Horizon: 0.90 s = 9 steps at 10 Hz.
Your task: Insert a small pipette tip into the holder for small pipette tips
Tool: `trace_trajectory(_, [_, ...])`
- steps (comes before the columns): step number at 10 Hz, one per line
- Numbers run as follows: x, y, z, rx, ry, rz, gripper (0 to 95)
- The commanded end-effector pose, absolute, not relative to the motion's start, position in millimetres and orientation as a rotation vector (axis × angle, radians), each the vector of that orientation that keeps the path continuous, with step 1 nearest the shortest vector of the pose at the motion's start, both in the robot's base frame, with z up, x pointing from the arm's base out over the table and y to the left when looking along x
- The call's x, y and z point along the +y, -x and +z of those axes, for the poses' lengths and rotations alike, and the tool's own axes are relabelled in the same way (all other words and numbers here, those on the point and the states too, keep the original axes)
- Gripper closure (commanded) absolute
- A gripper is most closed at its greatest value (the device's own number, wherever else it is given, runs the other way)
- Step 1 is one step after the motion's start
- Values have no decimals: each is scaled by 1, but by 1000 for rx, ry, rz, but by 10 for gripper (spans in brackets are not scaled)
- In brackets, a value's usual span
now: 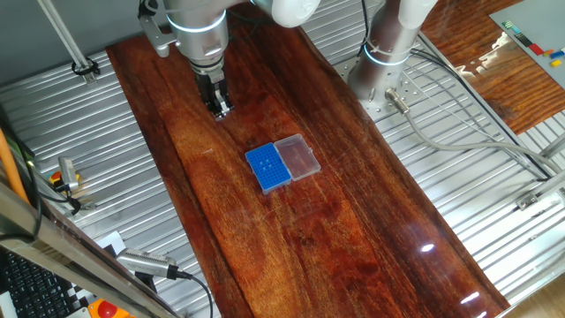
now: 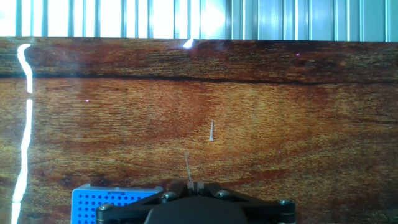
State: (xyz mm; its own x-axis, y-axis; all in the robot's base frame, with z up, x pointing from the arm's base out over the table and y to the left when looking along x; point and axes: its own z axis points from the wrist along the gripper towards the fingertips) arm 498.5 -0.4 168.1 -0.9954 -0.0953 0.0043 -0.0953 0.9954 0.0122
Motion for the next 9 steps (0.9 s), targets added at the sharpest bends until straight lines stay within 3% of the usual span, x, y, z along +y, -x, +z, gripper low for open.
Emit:
trace_trajectory(1, [-2,-501,157,-3127,-147,-25,950])
trace_trajectory(4, [-3,-503,142,-3128,-152,-24,950])
trace_trajectory(9, [-3,-498,152,-3136,-221,-25,950])
